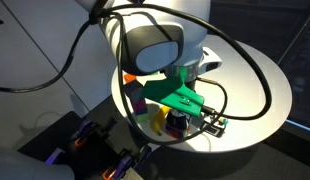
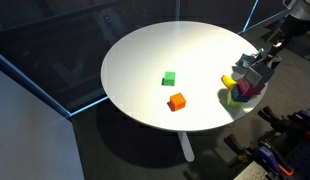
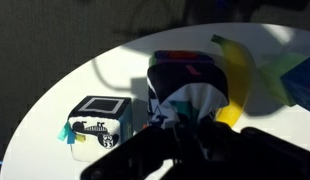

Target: Put the furthest toy foam on the closest toy foam

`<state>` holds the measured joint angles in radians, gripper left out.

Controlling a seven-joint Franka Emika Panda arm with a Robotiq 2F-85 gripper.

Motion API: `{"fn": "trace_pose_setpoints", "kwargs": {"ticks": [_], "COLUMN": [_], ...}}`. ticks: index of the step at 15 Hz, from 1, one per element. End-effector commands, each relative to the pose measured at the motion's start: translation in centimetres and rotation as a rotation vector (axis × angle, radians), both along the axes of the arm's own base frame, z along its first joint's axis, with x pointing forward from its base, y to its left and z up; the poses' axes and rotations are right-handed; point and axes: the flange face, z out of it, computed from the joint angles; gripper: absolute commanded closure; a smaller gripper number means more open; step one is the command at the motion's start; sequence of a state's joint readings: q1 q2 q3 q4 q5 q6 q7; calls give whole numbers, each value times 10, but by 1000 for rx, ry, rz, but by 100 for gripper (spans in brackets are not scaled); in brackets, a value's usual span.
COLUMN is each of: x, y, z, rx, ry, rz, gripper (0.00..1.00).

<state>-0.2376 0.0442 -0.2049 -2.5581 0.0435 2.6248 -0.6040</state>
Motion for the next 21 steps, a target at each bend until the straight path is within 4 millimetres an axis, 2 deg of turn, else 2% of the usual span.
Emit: {"fn": "trace_pose_setpoints", "kwargs": {"ticks": [1, 7, 8, 10, 16, 17, 21], "x": [-9, -11, -11, -12, -12, -12, -15], "y": [-1, -2, -3, -3, -5, -5, -6], "z": [3, 1, 1, 0, 1, 1, 5], "rx": [20, 19, 17, 16, 14, 14, 7], "ry": [-9, -12, -12, -12, -13, -13, -6], "rz": [20, 36, 37, 38, 43, 43, 43], "gripper": [95, 94, 66, 54, 6, 1, 0]}}
